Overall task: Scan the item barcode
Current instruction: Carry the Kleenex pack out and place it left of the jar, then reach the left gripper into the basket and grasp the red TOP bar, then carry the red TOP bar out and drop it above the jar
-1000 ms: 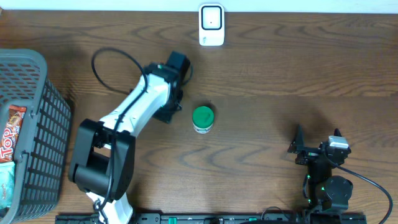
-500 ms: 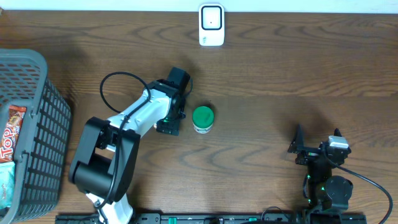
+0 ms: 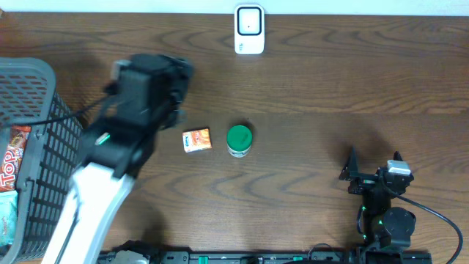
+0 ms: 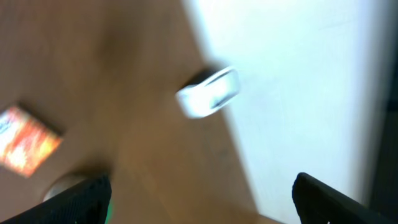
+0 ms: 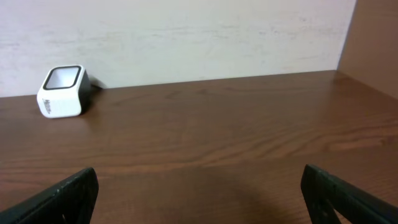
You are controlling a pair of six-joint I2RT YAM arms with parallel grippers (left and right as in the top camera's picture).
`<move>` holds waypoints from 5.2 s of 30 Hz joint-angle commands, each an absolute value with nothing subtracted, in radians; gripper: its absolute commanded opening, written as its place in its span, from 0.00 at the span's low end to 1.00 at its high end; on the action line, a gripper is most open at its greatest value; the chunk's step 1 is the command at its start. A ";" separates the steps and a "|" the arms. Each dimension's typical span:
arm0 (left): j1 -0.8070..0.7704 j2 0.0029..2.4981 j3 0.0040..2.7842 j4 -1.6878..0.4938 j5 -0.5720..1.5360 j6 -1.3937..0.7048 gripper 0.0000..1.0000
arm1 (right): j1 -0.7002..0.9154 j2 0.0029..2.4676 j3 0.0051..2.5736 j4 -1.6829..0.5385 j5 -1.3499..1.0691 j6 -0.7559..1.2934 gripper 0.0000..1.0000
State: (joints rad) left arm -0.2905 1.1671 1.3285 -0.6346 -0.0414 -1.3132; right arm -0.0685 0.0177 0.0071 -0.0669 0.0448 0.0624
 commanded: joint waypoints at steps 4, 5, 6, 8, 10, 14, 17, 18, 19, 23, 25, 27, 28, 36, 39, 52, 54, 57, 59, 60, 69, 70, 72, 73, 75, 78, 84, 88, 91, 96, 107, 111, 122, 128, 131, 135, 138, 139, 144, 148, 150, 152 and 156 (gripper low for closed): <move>-0.098 0.944 1.479 -0.657 -0.127 -0.788 0.94 | -0.051 0.014 0.006 -0.070 0.051 0.051 0.99; -0.045 0.913 1.510 -0.681 -0.158 -0.720 0.94 | -0.051 0.014 0.006 -0.070 0.051 0.051 0.99; -0.007 0.895 1.533 -0.701 -0.189 -0.677 0.94 | -0.051 0.014 0.006 -0.070 0.051 0.051 0.99; 0.059 0.873 1.565 -0.735 -0.249 -0.604 0.94 | -0.051 0.014 0.006 -0.070 0.051 0.051 0.99; 0.120 0.866 1.591 -0.776 -0.324 -0.556 0.94 | -0.051 0.014 0.006 -0.070 0.051 0.051 0.99; 0.235 0.874 1.605 -0.838 -0.430 -0.561 0.94 | -0.051 0.014 0.006 -0.070 0.051 0.051 0.99; 0.304 0.892 1.605 -0.845 -0.436 -0.608 0.94 | -0.051 0.014 0.006 -0.070 0.051 0.051 0.99; 0.331 0.904 1.605 -0.844 -0.437 -0.625 0.94 | -0.051 0.014 0.006 -0.070 0.051 0.051 0.99; 0.355 0.915 1.605 -0.844 -0.440 -0.643 0.94 | -0.051 0.014 0.006 -0.070 0.051 0.051 0.99; 0.464 0.976 1.605 -0.847 -0.439 -0.675 0.99 | -0.051 0.014 0.006 -0.070 0.051 0.051 0.99; 0.510 1.010 1.605 -0.857 -0.438 -0.675 1.00 | -0.051 0.014 0.006 -0.070 0.051 0.051 0.99; 0.562 1.053 1.605 -0.868 -0.438 -0.675 0.98 | -0.051 0.014 0.006 -0.070 0.051 0.051 0.99; 0.583 1.073 1.605 -0.873 -0.437 -0.675 0.98 | -0.051 0.014 0.006 -0.070 0.051 0.051 0.99; 0.693 1.238 1.605 -0.865 -0.399 -0.637 0.98 | -0.051 0.014 0.006 -0.070 0.051 0.051 0.99; 0.720 1.317 1.605 -0.835 -0.405 -0.533 0.98 | -0.051 0.014 0.006 -0.070 0.051 0.051 0.99; 0.735 1.665 1.602 -0.824 -0.253 -0.072 0.99 | -0.051 0.014 0.006 -0.070 0.051 0.051 0.99; 0.735 1.708 1.602 -0.810 -0.247 -0.006 0.99 | -0.051 0.014 0.006 -0.070 0.051 0.051 0.99; 0.735 1.770 1.601 -0.797 -0.247 0.053 0.99 | -0.051 0.014 0.006 -0.070 0.051 0.051 0.99; 0.735 1.808 1.601 -0.787 -0.243 0.053 0.99 | -0.051 0.014 0.006 -0.070 0.051 0.051 0.99; 0.735 1.827 1.601 -0.782 -0.233 0.054 1.00 | -0.051 0.014 0.006 -0.070 0.051 0.051 0.99; 0.741 1.971 1.601 -0.756 -0.164 0.187 0.98 | -0.051 0.014 0.006 -0.070 0.051 0.051 0.99; 0.743 1.982 1.601 -0.752 -0.163 0.187 0.98 | -0.051 0.014 0.006 -0.070 0.051 0.051 0.99; 0.750 2.008 1.601 -0.744 -0.163 0.187 0.98 | -0.051 0.014 0.006 -0.070 0.051 0.051 0.99; 0.753 2.020 1.601 -0.742 -0.163 0.191 0.98 | -0.051 0.014 0.006 -0.070 0.051 0.051 0.99; 0.762 2.038 1.599 -0.735 -0.163 0.198 0.98 | -0.051 0.014 0.006 -0.070 0.051 0.051 0.99; 0.776 2.060 1.596 -0.723 -0.160 0.209 0.98 | -0.051 0.014 0.006 -0.070 0.051 0.051 0.99; 0.799 2.095 1.591 -0.711 -0.047 0.232 0.98 | -0.051 0.014 0.006 -0.070 0.051 0.051 0.99; 0.801 2.123 1.565 -0.693 -0.033 0.232 0.98 | -0.051 0.014 0.006 -0.070 0.051 0.051 0.99; 0.802 2.149 1.561 -0.692 -0.033 0.231 0.98 | -0.051 0.014 0.006 -0.070 0.051 0.051 0.99; 0.802 2.188 1.560 -0.693 -0.033 0.227 0.83 | -0.051 0.014 0.006 -0.070 0.051 0.051 0.99; 0.802 2.162 1.577 -0.715 -0.036 0.109 0.08 | -0.051 0.014 0.006 -0.070 0.051 0.051 0.99; 0.802 2.078 1.618 -0.762 -0.036 0.020 0.07 | -0.051 0.014 0.006 -0.070 0.051 0.051 0.99; 0.799 1.441 1.625 -0.807 -0.014 -0.314 0.08 | -0.051 0.014 0.006 -0.070 0.051 0.051 0.99; 0.790 1.106 1.625 -0.797 0.407 -0.463 0.07 | -0.051 0.014 0.006 -0.070 0.051 0.051 0.99; 0.727 1.020 1.623 -0.796 0.625 -0.461 0.07 | -0.051 0.014 0.006 -0.070 0.051 0.051 0.99; 0.567 0.977 1.591 -0.796 0.797 -0.461 0.07 | -0.051 0.014 0.006 -0.070 0.051 0.051 0.99; 0.393 0.990 1.533 -0.797 0.835 -0.387 0.08 | -0.051 0.014 0.006 -0.070 0.051 0.051 0.99; 0.342 0.999 1.509 -0.796 0.834 -0.354 0.08 | -0.051 0.014 0.006 -0.070 0.051 0.051 0.99; 0.071 1.105 1.341 -0.747 0.834 -0.219 0.07 | -0.051 0.014 0.006 -0.070 0.051 0.051 0.99; -0.052 1.241 1.239 -0.617 0.834 -0.198 0.07 | -0.051 0.014 0.006 -0.070 0.051 0.051 0.99; -0.092 1.327 1.214 -0.557 0.835 -0.174 0.07 | -0.051 0.014 0.006 -0.070 0.051 0.051 0.99; -0.117 1.414 1.204 -0.497 0.852 -0.163 0.08 | -0.051 0.014 0.006 -0.070 0.051 0.051 0.99; -0.137 1.562 1.201 -0.334 1.029 -0.134 0.08 | -0.051 0.014 0.006 -0.070 0.051 0.051 0.99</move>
State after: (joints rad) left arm -0.1257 1.4918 1.1988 -0.4046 0.8703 -0.1867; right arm -0.0555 0.0177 0.0071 -0.0669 0.0448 0.0624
